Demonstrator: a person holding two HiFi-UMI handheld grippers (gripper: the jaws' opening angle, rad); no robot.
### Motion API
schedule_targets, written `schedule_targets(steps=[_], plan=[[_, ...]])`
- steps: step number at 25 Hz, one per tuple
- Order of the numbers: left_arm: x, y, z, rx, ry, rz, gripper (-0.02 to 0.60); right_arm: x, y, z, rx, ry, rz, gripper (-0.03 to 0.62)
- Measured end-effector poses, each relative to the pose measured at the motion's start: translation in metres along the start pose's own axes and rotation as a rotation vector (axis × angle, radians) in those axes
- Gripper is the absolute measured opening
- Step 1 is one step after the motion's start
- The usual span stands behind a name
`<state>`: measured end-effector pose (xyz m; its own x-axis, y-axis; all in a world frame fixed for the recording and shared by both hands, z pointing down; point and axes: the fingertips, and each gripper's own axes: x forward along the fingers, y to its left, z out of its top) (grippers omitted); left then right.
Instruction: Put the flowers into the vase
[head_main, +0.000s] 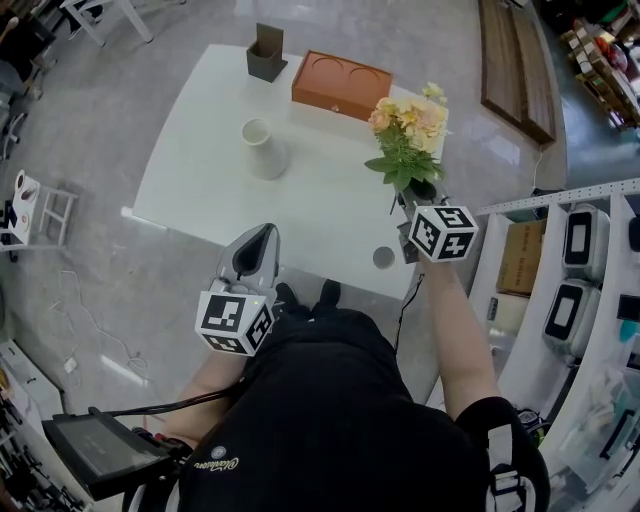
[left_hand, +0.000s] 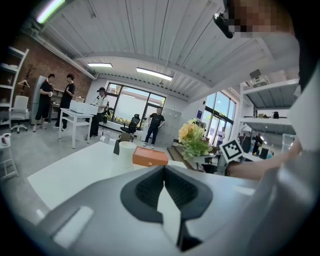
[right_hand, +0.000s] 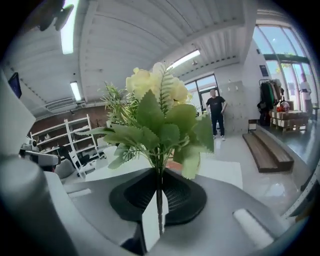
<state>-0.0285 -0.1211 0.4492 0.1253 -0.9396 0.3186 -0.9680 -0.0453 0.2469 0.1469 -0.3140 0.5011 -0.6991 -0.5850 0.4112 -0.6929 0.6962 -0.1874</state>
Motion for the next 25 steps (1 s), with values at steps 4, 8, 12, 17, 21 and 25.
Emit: schedule_targets(steps=[4, 8, 12, 17, 21, 25], plan=[[-0.001, -0.004, 0.004, 0.008, -0.016, 0.004, 0.006, -0.030, 0.017, 0.026, -0.044, -0.144, -0.037, 0.035], [0.000, -0.008, 0.009, 0.017, -0.033, 0.007, 0.006, -0.060, 0.037, 0.045, -0.115, -0.269, -0.059, 0.035], [0.001, -0.010, 0.015, 0.026, -0.043, 0.014, 0.006, -0.082, 0.054, 0.057, -0.132, -0.338, -0.062, 0.035], [0.004, -0.015, 0.021, 0.035, -0.058, 0.031, 0.006, -0.103, 0.056, 0.059, -0.119, -0.362, -0.066, 0.035], [0.005, -0.021, 0.023, 0.045, -0.063, 0.052, 0.006, -0.109, 0.057, 0.061, -0.117, -0.371, -0.036, 0.035], [0.001, -0.019, 0.024, 0.052, -0.064, 0.076, 0.006, -0.110, 0.062, 0.060, -0.114, -0.372, -0.011, 0.035]])
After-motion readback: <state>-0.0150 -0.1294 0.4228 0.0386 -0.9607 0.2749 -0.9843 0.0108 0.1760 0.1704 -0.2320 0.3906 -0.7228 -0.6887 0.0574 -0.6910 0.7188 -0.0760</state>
